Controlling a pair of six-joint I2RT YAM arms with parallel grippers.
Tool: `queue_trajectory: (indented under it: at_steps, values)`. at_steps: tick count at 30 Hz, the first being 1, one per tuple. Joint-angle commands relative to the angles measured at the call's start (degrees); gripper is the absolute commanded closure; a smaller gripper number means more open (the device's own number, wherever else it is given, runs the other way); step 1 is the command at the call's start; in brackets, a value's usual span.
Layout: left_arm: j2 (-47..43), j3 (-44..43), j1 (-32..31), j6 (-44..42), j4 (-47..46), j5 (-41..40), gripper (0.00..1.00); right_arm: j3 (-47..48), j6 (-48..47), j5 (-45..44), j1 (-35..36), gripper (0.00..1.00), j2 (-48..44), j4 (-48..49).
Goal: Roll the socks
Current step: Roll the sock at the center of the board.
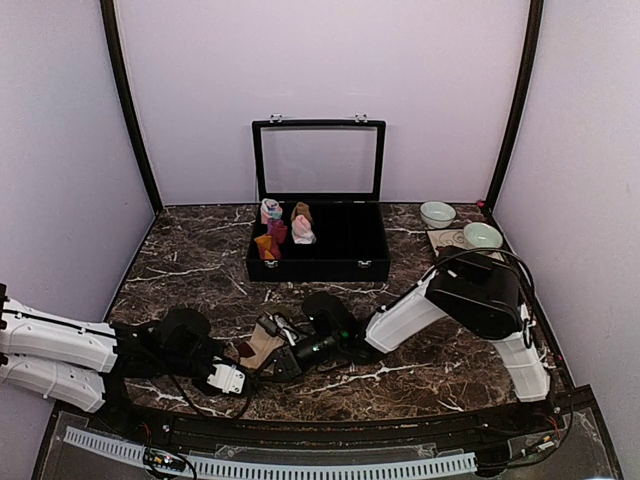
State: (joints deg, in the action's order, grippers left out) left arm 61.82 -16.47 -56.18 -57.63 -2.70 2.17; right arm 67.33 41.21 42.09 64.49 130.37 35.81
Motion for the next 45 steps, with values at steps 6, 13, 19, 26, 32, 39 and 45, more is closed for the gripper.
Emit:
queue_trajectory:
  at_steps: [6,13,19,26,32,39,45]
  values:
    - [1.6,-9.1,2.7,11.3,13.2,12.1,1.00,-19.1,-10.0,-19.2,-0.1,0.01,-10.4,-6.3]
    - [2.7,-13.2,5.7,14.5,16.5,15.8,1.00,-26.4,-16.5,-36.2,0.7,0.01,-20.5,-6.0]
    - [3.5,-10.9,5.6,10.7,14.9,15.4,1.00,-37.6,-10.1,-35.1,-2.3,0.01,-24.3,8.8]
    - [5.4,-11.1,5.5,11.3,20.3,18.8,1.00,-38.0,-19.8,-47.7,0.8,0.01,-29.4,4.8]
    - [9.5,-11.1,2.7,8.5,18.7,15.4,1.00,-44.1,-11.1,-35.0,-6.1,0.01,-26.1,22.5]
    - [13.0,-9.4,0.8,4.7,17.4,10.6,1.00,-27.3,-16.5,-32.8,-6.0,0.01,-22.6,3.9]
    - [12.3,-7.7,0.8,4.6,16.6,9.2,1.00,-18.9,-14.8,-27.3,-7.9,0.31,-17.3,-2.6]
